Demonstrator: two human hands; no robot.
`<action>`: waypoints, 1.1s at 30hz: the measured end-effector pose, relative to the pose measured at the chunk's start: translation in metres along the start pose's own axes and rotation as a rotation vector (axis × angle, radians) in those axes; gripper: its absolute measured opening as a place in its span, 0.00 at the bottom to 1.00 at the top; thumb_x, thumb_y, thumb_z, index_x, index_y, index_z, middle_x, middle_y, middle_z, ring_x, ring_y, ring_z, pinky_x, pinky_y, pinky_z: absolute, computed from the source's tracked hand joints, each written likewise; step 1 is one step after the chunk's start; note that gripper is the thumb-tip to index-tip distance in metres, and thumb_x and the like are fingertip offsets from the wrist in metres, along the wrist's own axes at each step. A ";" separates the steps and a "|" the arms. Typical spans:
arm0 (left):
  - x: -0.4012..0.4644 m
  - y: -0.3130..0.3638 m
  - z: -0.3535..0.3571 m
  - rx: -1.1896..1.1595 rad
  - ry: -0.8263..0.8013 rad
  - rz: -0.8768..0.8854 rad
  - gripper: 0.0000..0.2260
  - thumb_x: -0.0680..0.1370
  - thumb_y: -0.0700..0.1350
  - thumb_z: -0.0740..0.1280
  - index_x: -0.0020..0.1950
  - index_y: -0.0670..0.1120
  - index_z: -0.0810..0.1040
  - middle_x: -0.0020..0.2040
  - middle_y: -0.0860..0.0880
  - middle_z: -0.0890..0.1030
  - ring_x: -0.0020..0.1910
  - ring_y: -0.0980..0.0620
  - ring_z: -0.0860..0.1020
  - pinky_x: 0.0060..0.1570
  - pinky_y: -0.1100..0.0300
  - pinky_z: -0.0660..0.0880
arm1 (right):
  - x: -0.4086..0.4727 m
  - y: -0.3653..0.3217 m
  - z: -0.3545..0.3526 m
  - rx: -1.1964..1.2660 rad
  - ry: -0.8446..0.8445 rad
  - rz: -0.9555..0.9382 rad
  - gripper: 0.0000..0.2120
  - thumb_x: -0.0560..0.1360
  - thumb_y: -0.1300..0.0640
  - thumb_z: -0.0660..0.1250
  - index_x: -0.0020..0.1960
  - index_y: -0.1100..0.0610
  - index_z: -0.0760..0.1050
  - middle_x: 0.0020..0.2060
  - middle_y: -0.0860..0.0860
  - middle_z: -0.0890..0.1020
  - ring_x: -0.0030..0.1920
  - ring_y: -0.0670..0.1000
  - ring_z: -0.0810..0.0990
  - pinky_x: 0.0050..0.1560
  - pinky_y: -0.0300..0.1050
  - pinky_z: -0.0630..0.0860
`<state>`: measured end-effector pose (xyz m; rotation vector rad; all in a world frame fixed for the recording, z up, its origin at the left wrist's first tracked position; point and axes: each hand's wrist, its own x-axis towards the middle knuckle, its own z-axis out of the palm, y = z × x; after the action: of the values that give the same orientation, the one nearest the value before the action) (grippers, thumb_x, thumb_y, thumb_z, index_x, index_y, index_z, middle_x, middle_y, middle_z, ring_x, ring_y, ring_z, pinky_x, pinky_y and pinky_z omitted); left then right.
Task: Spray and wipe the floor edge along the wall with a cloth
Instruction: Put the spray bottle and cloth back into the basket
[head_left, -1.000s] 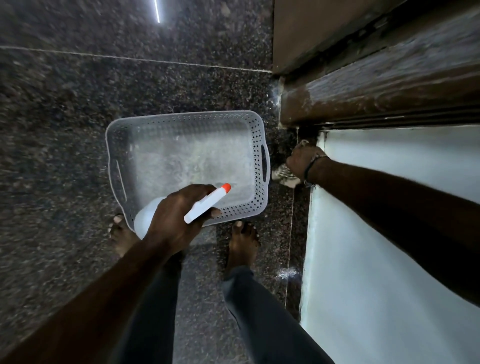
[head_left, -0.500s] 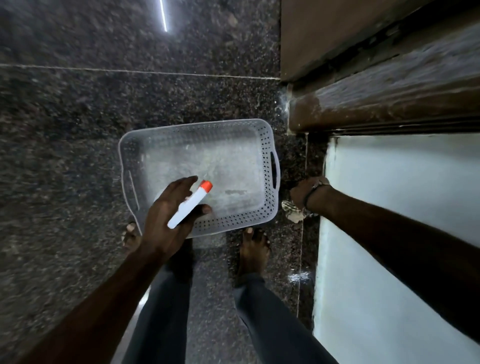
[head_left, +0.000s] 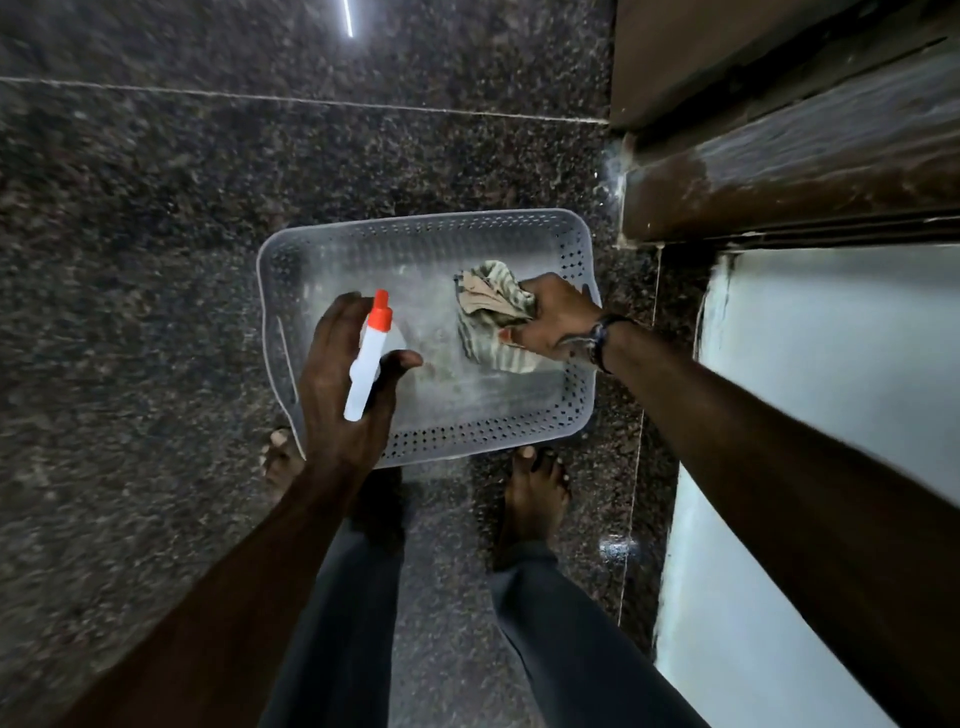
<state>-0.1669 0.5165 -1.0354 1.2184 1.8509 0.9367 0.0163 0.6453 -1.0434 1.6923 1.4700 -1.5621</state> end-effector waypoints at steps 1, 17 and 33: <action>-0.001 -0.005 0.002 0.035 0.003 -0.007 0.24 0.76 0.55 0.65 0.66 0.41 0.69 0.63 0.46 0.72 0.64 0.59 0.70 0.63 0.68 0.66 | 0.006 0.000 0.004 0.011 -0.004 0.038 0.20 0.71 0.62 0.72 0.61 0.65 0.76 0.57 0.61 0.81 0.56 0.57 0.80 0.50 0.38 0.72; -0.023 -0.014 -0.052 0.608 -0.111 -0.275 0.35 0.66 0.35 0.70 0.71 0.39 0.62 0.67 0.37 0.70 0.63 0.36 0.70 0.61 0.44 0.68 | -0.042 0.027 0.017 -0.170 0.668 0.223 0.12 0.76 0.58 0.63 0.57 0.59 0.76 0.55 0.60 0.81 0.56 0.62 0.79 0.51 0.49 0.76; 0.011 -0.061 -0.027 0.220 0.337 -0.560 0.15 0.81 0.44 0.56 0.44 0.37 0.77 0.34 0.44 0.75 0.38 0.51 0.72 0.31 0.61 0.59 | 0.008 0.052 0.028 0.021 0.843 0.364 0.24 0.82 0.47 0.48 0.61 0.65 0.70 0.57 0.64 0.79 0.56 0.64 0.78 0.50 0.51 0.73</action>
<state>-0.2190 0.5040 -1.0770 0.6100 2.4379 0.6580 0.0466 0.6065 -1.0768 2.6209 1.3396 -0.6796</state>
